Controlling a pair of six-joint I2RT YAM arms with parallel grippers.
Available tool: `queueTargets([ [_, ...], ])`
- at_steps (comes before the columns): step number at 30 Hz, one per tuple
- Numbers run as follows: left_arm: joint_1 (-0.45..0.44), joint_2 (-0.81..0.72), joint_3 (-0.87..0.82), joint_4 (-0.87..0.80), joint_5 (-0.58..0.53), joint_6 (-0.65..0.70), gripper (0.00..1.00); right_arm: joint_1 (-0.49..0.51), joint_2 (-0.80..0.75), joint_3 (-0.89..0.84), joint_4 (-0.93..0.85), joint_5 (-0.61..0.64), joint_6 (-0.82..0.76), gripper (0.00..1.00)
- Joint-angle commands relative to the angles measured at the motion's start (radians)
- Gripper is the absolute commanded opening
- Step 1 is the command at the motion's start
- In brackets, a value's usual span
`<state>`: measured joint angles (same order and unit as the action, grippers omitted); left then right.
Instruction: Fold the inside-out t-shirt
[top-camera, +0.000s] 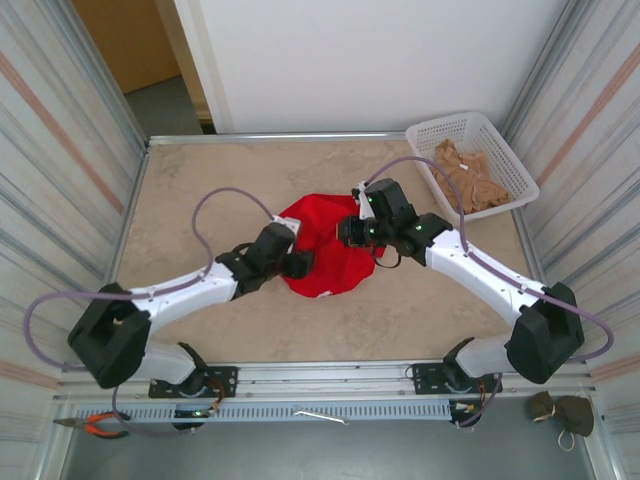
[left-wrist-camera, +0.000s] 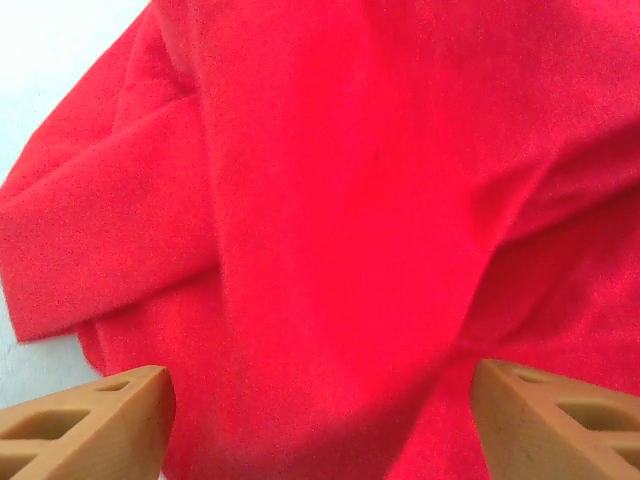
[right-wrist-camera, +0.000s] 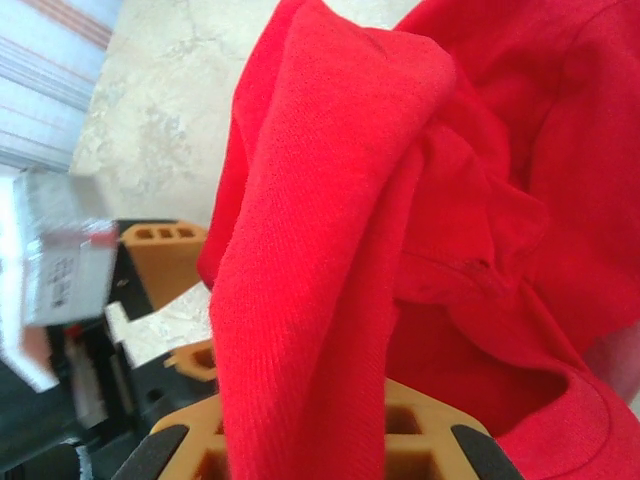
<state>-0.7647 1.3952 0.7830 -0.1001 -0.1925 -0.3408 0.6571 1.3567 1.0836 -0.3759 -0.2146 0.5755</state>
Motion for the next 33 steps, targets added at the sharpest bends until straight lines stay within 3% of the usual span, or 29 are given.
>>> queueTargets([
  [1,0.027,0.09,0.073,-0.001,-0.053,0.056,0.73,0.011,-0.046,0.041,-0.009,-0.015,0.022,0.0],
  [2,0.039,0.116,0.089,0.0,-0.042,0.061,0.67,0.013,-0.053,0.042,-0.012,-0.014,0.021,0.0],
  [5,0.086,0.153,0.144,-0.034,0.038,0.089,0.2,0.005,-0.08,0.04,-0.027,0.001,0.014,0.0],
  [7,0.128,0.111,0.169,-0.066,0.146,0.119,0.0,-0.024,-0.095,0.032,-0.035,0.004,0.012,0.0],
  [10,0.192,0.001,0.199,-0.098,0.339,0.144,0.0,-0.082,-0.092,0.017,-0.039,-0.006,0.015,0.0],
  [12,0.259,-0.064,0.237,-0.119,0.551,0.147,0.0,-0.117,-0.079,0.007,-0.037,-0.003,0.016,0.0],
  [15,0.351,-0.094,0.311,-0.177,0.855,0.162,0.0,-0.154,-0.039,0.006,-0.011,-0.002,0.018,0.0],
  [20,0.444,-0.096,0.365,-0.178,1.185,0.145,0.0,-0.181,0.107,0.048,0.062,0.002,0.041,0.0],
  [21,0.453,-0.095,0.356,-0.151,1.222,0.129,0.0,-0.183,0.15,0.065,0.069,-0.001,0.044,0.0],
  [22,0.459,-0.095,0.35,-0.135,1.242,0.118,0.0,-0.183,0.184,0.082,0.068,-0.005,0.041,0.14],
  [23,0.463,-0.094,0.347,-0.13,1.257,0.115,0.0,-0.181,0.215,0.102,0.059,-0.013,0.029,0.37],
  [24,0.464,-0.094,0.346,-0.132,1.264,0.115,0.0,-0.175,0.227,0.112,0.044,-0.01,0.017,0.5],
  [25,0.463,-0.093,0.344,-0.133,1.274,0.115,0.0,-0.165,0.219,0.111,0.036,-0.003,0.004,0.57],
  [27,0.463,-0.097,0.344,-0.15,1.283,0.119,0.0,-0.124,0.146,0.077,0.014,0.046,-0.023,0.64],
  [33,0.464,-0.119,0.306,-0.154,1.289,0.117,0.0,0.098,-0.061,0.004,-0.02,0.227,-0.045,0.64],
])
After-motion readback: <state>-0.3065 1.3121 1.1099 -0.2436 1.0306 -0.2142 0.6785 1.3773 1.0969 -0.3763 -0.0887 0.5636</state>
